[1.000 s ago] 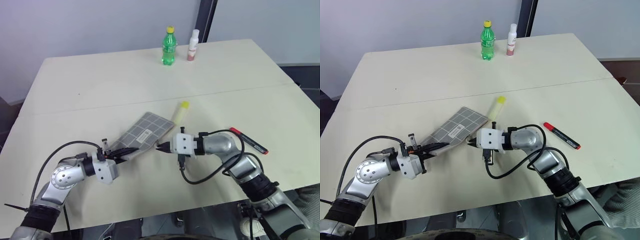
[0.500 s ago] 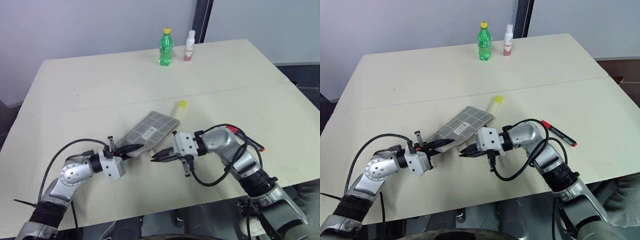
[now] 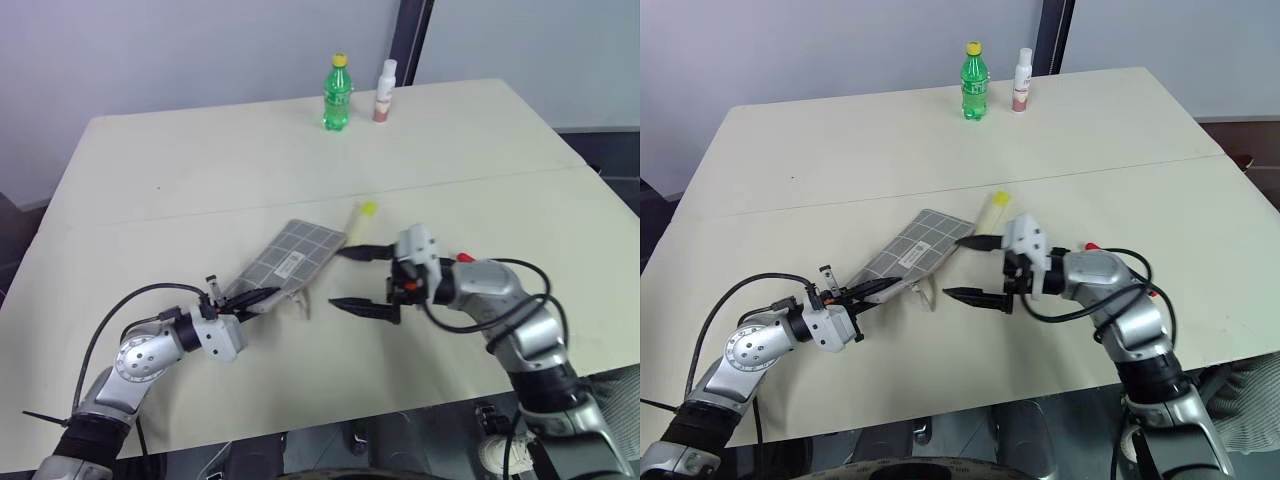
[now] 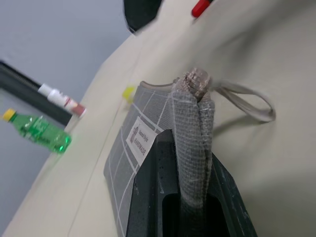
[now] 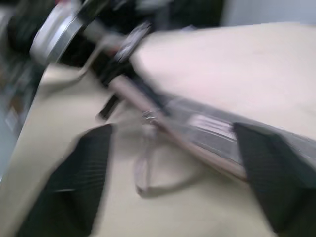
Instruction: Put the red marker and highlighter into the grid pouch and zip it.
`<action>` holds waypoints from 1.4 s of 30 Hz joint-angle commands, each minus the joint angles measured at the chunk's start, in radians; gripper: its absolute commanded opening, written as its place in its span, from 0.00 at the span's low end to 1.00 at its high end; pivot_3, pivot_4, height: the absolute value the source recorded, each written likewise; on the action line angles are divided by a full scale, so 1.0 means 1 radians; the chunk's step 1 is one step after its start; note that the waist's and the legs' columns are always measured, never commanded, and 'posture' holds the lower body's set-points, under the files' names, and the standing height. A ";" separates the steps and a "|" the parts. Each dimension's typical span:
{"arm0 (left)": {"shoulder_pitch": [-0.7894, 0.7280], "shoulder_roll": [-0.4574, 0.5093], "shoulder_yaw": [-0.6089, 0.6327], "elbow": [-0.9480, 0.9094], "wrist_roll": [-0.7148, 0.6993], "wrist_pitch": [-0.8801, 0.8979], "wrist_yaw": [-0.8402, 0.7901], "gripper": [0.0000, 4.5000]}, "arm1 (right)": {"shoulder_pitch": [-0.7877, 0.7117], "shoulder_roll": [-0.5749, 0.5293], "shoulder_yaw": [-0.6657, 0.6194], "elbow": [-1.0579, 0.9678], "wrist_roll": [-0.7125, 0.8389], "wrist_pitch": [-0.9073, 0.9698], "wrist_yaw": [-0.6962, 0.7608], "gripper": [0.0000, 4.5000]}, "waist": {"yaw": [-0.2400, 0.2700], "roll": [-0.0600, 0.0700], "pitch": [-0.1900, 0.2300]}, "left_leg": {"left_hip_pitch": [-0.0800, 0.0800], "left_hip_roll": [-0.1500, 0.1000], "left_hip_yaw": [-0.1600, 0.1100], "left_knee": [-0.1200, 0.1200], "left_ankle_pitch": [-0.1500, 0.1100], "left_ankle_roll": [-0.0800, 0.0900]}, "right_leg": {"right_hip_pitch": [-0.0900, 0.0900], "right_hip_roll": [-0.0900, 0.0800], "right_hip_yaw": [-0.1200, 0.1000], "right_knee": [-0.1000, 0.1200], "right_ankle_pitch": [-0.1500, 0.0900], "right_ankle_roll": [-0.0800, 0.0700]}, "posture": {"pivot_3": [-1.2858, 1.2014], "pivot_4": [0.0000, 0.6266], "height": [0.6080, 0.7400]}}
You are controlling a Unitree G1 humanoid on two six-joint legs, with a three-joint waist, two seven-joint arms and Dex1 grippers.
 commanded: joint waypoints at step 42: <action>0.004 -0.043 0.101 -0.070 -0.137 0.104 -0.007 0.00 | -0.262 0.440 0.085 0.288 -0.432 0.285 -0.804 0.99 | -0.015 -0.007 0.001 | 0.013 0.001 0.012 -0.012 0.000 0.000 | 0.011 -0.016 -0.020 0.015 -0.025 0.000 | 0.52 0.24 1.00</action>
